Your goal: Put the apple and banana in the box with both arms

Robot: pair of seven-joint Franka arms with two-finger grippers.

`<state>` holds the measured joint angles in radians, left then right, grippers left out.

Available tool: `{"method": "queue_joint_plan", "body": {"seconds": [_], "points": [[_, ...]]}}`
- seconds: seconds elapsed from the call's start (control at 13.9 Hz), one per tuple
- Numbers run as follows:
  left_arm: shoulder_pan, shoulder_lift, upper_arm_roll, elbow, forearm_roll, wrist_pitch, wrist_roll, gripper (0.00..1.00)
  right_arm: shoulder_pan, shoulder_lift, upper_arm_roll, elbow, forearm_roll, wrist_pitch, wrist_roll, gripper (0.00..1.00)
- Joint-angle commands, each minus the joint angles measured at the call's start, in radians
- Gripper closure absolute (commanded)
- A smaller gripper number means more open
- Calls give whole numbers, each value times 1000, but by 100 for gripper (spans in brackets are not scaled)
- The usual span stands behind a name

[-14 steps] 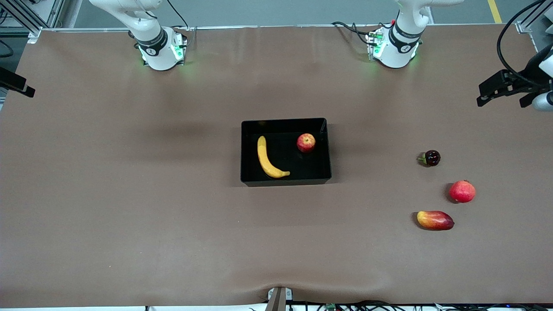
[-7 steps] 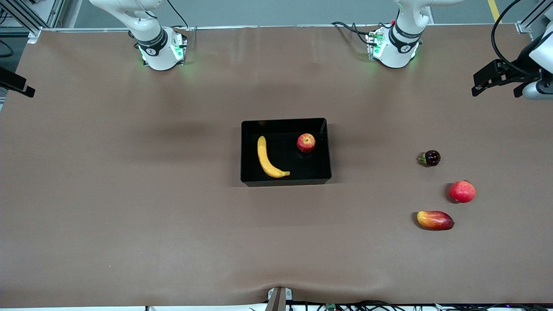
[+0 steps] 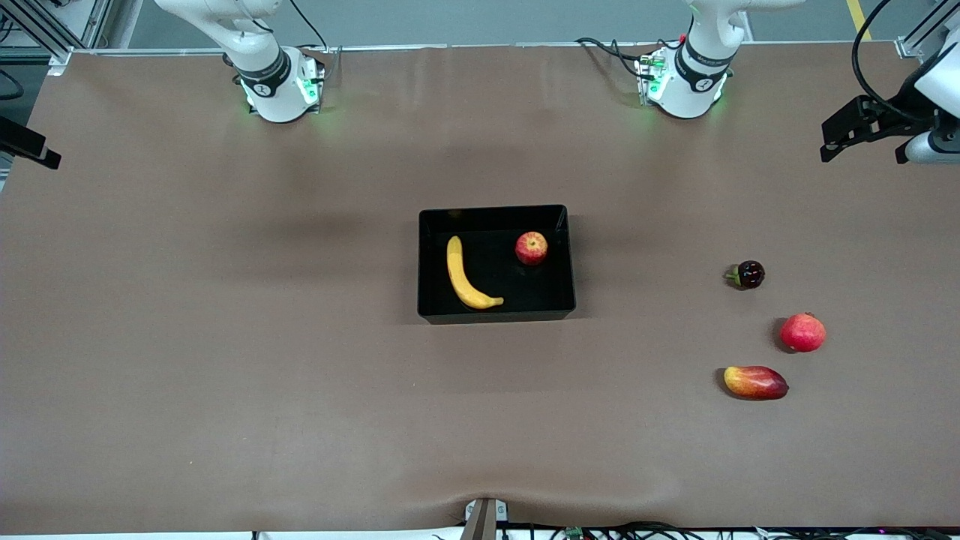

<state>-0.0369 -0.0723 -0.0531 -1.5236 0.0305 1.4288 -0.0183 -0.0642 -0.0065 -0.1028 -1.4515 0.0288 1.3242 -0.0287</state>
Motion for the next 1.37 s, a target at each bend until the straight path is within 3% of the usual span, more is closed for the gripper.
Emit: {"method": "queue_joint_plan", "body": {"seconds": [0.0, 1.3], "points": [[5, -18, -5, 3, 22, -2, 3, 0, -23, 8, 12, 16, 22, -11, -14, 0], [35, 19, -2, 71, 25, -22, 9, 0, -25, 8, 12, 14, 20, -11, -14, 0]]}}
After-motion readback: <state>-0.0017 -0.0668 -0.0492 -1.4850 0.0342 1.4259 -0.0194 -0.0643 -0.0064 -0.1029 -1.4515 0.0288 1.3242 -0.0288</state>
